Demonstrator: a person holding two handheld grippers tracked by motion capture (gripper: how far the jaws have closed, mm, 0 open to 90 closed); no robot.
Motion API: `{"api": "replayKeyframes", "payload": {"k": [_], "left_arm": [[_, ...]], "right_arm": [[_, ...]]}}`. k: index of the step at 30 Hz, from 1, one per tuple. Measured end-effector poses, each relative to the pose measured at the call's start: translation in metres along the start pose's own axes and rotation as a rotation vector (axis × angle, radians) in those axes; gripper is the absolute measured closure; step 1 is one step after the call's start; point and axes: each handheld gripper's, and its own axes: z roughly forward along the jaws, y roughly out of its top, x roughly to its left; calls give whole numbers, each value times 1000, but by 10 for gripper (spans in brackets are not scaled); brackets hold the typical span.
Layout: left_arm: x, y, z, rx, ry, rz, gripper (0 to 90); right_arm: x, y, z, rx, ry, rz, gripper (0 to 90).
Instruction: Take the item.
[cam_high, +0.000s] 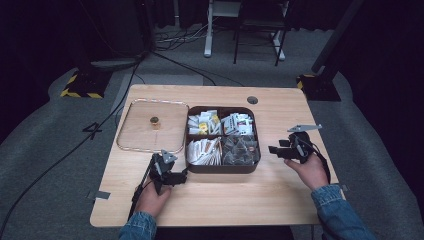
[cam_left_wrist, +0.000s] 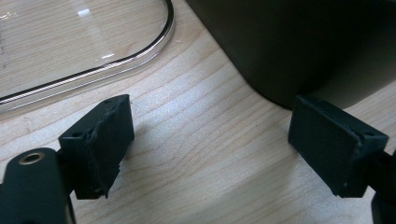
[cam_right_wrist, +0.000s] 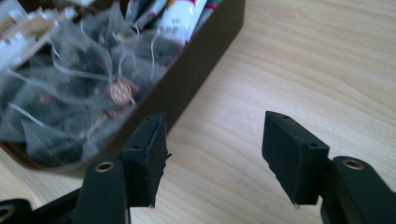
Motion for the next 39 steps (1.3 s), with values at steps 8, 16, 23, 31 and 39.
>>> {"api": "replayKeyframes", "payload": {"k": [8, 16, 23, 31, 39], "left_arm": [[-1, -1, -1, 1, 6, -4, 152], [0, -1, -1, -4, 0, -6, 157], [2, 0, 0, -1, -3, -2, 158], [2, 1, 0, -1, -2, -2, 159], [2, 1, 0, -1, -2, -2, 159]], "right_arm": [[10, 32, 8, -9, 47, -16, 412], [15, 63, 23, -17, 64, -27, 421], [20, 85, 42, -22, 94, -12, 439], [32, 95, 72, 28, 130, -11, 483], [40, 97, 94, 73, 132, 1, 528]]}}
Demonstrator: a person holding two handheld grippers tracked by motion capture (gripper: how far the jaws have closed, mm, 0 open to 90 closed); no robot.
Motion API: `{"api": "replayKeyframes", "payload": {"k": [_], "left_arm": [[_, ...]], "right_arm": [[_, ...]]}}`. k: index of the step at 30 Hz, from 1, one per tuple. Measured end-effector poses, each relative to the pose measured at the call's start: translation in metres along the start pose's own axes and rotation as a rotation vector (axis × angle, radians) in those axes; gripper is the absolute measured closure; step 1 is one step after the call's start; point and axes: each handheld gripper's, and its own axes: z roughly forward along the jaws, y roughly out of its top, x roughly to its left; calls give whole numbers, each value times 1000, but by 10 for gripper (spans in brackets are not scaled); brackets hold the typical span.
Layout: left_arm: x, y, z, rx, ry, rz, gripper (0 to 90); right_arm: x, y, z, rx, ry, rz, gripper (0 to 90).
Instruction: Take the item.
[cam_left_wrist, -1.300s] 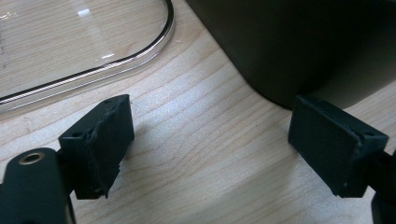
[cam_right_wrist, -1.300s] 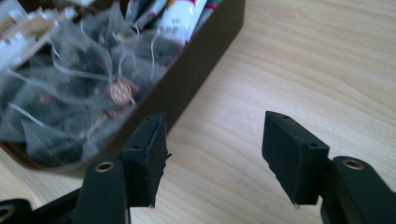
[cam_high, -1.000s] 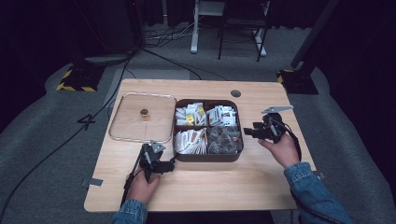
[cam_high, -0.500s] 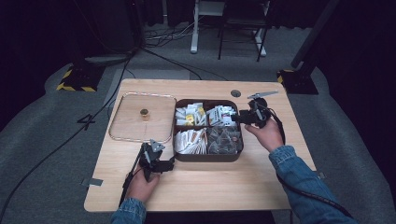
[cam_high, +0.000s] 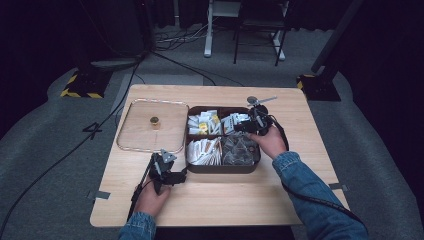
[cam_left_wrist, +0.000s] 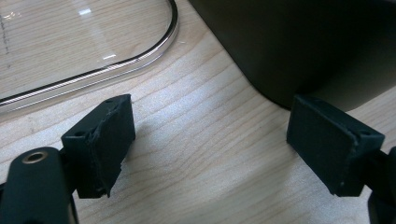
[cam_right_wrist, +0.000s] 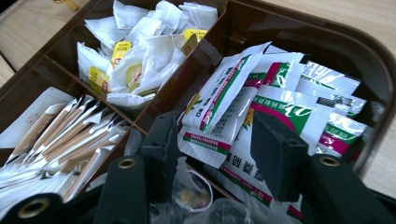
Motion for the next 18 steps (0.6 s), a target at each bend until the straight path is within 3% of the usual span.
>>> {"api": "replayKeyframes", "payload": {"k": [7, 18], "left_arm": [[0, 0, 0, 0, 0, 0, 159], [0, 0, 0, 0, 0, 0, 159]], "right_arm": [[-5, 5, 12, 30, 34, 55, 610], [5, 14, 27, 41, 27, 25, 648]]}}
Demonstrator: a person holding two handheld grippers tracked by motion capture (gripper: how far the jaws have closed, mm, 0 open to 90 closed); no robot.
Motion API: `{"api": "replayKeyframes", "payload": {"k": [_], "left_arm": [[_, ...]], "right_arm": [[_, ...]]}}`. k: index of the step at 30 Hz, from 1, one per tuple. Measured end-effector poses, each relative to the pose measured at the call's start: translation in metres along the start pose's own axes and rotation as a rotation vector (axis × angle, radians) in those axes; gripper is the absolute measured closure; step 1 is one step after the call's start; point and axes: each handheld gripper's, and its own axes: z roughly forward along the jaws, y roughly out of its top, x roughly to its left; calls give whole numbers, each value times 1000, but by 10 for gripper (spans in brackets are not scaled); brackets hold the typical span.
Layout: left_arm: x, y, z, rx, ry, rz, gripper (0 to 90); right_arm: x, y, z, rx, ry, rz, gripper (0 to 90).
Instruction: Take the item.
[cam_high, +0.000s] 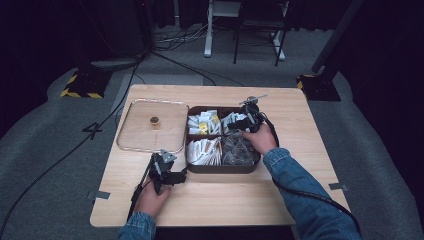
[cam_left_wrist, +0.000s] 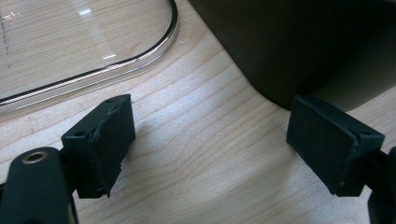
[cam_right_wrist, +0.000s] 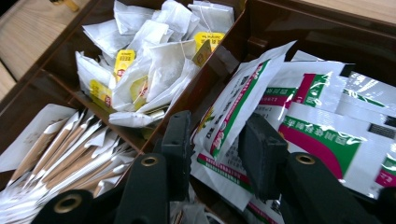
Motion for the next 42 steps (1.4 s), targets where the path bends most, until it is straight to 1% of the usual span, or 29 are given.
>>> {"api": "replayKeyframes", "payload": {"k": [5, 9, 12, 16, 20, 23, 27, 29, 36, 40, 42], "left_arm": [[0, 0, 0, 0, 0, 0, 158], [0, 0, 0, 0, 0, 0, 159], [0, 0, 0, 0, 0, 0, 158], [0, 0, 0, -2, -1, -2, 159], [0, 0, 0, -2, 0, -2, 159], [0, 0, 0, -2, 0, -2, 159], [0, 0, 0, -2, 0, -3, 159], [0, 0, 0, -2, 0, -3, 159], [0, 0, 0, -2, 0, -2, 158], [0, 0, 0, 0, 0, 0, 158], [0, 0, 0, 0, 0, 0, 158]], "right_arm": [[3, 3, 10, 29, -22, 0, 700], [6, 4, 19, 62, -24, -6, 736], [8, 5, 22, 79, -35, -7, 764], [8, 6, 21, 76, -43, 2, 822], [9, 6, 19, 67, -54, 6, 833], [9, 7, 16, 50, -60, 12, 839], [10, 9, 6, 24, -61, 3, 841], [12, 10, 0, 7, -60, -12, 843], [17, 12, -17, -28, -47, -27, 844], [20, 12, -28, -53, -39, -44, 845], [22, 12, -33, -63, -43, -56, 845]]}}
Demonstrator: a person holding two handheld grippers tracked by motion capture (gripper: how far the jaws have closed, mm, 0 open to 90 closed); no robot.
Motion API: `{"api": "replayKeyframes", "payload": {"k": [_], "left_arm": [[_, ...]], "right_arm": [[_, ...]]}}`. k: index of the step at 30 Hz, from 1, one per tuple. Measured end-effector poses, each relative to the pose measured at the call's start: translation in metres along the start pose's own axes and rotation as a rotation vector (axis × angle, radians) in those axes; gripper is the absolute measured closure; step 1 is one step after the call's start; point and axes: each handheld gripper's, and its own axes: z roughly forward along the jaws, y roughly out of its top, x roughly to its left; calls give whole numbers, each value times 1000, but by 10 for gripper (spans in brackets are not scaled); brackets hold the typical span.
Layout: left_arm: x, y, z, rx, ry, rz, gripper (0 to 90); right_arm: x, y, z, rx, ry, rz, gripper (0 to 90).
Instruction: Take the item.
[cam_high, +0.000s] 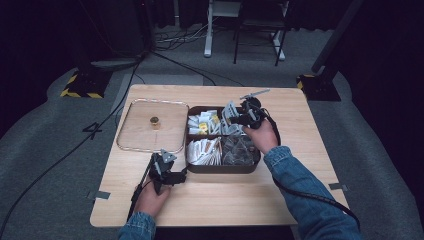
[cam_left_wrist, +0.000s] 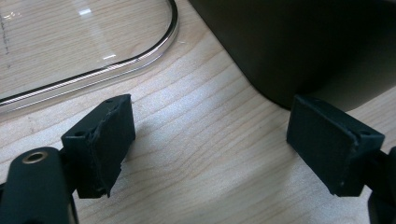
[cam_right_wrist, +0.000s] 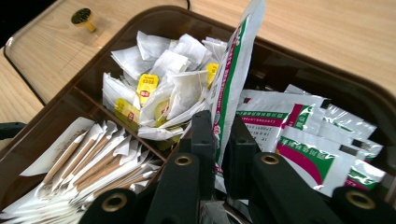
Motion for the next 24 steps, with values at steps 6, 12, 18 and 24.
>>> {"api": "replayKeyframes", "payload": {"k": [6, 12, 18, 24], "left_arm": [[0, 0, 0, 0, 0, 0, 159], [0, 0, 0, 0, 0, 0, 159], [0, 0, 0, 0, 0, 0, 158], [0, 0, 0, 0, 0, 0, 158]], "right_arm": [[3, -2, -20, -33, 5, -24, 845], [5, -5, -40, -59, 8, -45, 845], [4, -11, -59, -75, 11, -48, 845], [4, -17, -74, -88, 13, -60, 845]]}}
